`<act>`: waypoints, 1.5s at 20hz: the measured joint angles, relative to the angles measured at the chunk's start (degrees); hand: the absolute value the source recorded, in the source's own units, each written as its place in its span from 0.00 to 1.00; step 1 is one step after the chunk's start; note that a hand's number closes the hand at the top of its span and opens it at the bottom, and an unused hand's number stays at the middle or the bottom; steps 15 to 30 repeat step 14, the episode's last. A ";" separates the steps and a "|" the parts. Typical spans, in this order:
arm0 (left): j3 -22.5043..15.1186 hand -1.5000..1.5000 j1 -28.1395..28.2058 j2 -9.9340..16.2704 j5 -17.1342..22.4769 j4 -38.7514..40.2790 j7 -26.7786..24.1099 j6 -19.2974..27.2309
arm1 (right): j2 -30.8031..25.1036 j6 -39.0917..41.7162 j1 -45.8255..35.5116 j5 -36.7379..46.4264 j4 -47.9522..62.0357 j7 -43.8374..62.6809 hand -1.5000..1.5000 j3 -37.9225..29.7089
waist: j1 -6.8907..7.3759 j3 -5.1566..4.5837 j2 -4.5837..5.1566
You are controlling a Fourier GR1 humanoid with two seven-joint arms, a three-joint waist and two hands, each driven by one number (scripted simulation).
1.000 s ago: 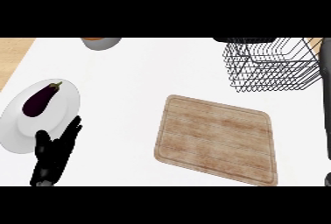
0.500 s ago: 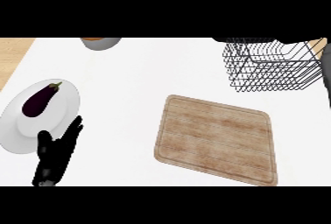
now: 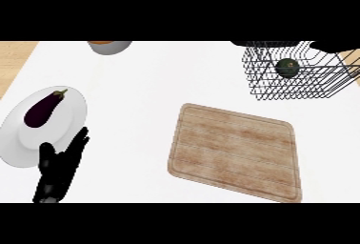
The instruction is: Pick the squash from the cutting board and place it in the basket
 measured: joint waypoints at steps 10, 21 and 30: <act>0.65 0.50 0.19 -0.70 -0.55 -0.12 -0.24 -0.32 | -5.75 -0.33 -1.54 -6.13 3.84 -3.20 0.00 -7.07 | -0.26 0.04 -0.18; 0.42 0.50 -0.36 -1.64 -1.41 0.35 0.35 0.55 | -9.57 0.60 0.39 -8.15 4.53 -3.55 0.00 -9.67 | -0.71 0.02 -0.27; 0.42 0.50 -0.36 -1.64 -1.41 0.35 0.35 0.55 | -9.57 0.60 0.39 -8.15 4.53 -3.55 0.00 -9.67 | -0.71 0.02 -0.27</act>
